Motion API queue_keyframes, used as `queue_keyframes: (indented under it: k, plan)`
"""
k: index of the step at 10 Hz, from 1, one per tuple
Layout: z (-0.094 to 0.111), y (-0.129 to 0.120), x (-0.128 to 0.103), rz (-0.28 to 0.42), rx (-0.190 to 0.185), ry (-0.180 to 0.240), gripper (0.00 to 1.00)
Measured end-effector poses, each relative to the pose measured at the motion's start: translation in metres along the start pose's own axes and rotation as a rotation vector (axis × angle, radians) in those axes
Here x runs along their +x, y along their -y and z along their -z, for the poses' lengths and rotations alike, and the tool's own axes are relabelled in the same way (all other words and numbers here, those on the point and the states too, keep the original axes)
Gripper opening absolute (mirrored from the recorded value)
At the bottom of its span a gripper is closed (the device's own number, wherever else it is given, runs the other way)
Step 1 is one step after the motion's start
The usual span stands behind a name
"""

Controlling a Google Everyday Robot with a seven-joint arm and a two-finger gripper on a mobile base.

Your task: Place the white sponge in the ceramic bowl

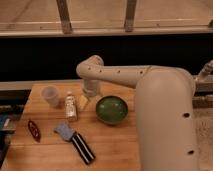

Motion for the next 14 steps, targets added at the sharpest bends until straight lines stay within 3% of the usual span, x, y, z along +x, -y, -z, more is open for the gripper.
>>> queue_keyframes:
  k: [2, 4, 6, 9, 14]
  plan:
    - [-0.006, 0.003, 0.002, -0.002, -0.011, -0.02, 0.8]
    - [-0.027, 0.007, 0.011, 0.005, -0.037, -0.051, 0.8]
    - [-0.043, 0.006, 0.013, 0.001, -0.091, -0.052, 0.8]
    - [-0.043, -0.004, 0.014, 0.014, -0.134, -0.032, 0.8]
    - [-0.029, -0.039, 0.003, 0.094, -0.138, 0.007, 0.8]
